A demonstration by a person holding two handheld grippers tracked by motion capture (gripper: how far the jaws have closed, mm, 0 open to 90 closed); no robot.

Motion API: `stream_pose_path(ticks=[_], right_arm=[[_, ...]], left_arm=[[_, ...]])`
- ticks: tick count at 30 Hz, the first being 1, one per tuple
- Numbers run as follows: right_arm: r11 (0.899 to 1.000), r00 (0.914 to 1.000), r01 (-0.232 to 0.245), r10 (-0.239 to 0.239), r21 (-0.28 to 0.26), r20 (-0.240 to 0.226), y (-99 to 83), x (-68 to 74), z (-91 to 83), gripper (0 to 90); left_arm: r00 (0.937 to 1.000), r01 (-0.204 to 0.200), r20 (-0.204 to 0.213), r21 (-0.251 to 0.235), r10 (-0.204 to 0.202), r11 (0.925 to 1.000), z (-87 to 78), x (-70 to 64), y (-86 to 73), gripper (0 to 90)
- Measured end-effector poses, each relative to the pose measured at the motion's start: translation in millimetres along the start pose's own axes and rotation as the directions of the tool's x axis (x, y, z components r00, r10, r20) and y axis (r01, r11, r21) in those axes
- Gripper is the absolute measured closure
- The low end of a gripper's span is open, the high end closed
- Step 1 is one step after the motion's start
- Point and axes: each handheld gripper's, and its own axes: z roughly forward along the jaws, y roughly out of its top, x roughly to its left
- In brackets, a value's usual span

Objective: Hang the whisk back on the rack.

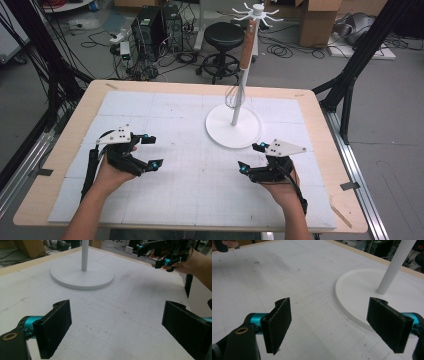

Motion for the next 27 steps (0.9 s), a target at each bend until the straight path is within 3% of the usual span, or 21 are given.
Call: stream_pose_path(ticks=[27], right_arm=[[1.000,0.9999,0.008,-0.008,0.010,-0.010,-0.1,0.7,4.1,18.9]], left_arm=[[1.0000,0.008,-0.003,-0.002,-0.008,1.0000,-0.8,0.0,0.1,8.9]])
